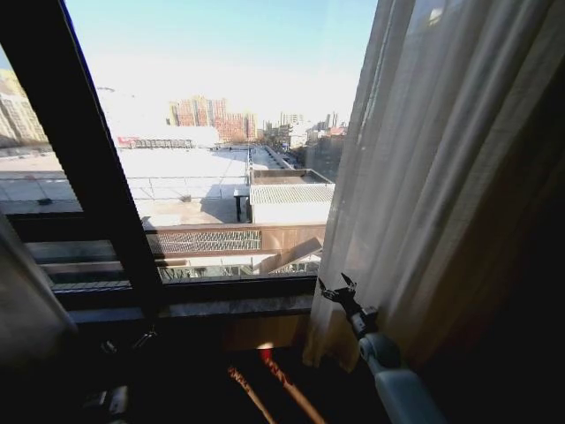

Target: Open the curtains by pulling them apart, changing their state from closed to fully open.

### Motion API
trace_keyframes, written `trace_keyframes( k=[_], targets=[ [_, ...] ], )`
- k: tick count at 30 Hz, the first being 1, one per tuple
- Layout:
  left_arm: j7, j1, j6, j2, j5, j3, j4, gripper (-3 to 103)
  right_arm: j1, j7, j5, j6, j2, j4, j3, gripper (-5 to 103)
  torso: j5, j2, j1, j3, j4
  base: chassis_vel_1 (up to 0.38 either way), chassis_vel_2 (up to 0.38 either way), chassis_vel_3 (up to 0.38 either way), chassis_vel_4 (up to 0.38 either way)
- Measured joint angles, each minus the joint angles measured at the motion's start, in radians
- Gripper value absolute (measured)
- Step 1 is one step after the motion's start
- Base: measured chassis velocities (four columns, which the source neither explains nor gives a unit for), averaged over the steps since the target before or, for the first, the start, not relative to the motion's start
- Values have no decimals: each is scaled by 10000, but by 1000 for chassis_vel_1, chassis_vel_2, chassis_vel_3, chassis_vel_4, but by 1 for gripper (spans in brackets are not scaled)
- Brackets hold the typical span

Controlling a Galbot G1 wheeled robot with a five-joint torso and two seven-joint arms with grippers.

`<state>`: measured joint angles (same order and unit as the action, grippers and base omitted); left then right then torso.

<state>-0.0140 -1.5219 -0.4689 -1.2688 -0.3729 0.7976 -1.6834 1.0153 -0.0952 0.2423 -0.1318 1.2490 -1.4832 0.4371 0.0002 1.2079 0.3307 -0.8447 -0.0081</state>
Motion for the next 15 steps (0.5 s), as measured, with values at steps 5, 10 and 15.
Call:
trace_keyframes(
  k=[5,10,15],
  targets=[
    [0,-4,0,0,0,1,0,100,-364,566,-82,177,107,362,-182,100,0,2,-11,3,0,-32,23,36,-6],
    [-1,-5,0,-1,0,3,0,100,-703,945,-305,244,198,834,-218,100,-4,6,-17,6,2,0,0,0,0],
    [-1,-3,0,0,0,3,0,100,-1024,955,-361,311,202,1171,-447,100,-3,5,-12,3,0,0,0,0,0]
  ],
)
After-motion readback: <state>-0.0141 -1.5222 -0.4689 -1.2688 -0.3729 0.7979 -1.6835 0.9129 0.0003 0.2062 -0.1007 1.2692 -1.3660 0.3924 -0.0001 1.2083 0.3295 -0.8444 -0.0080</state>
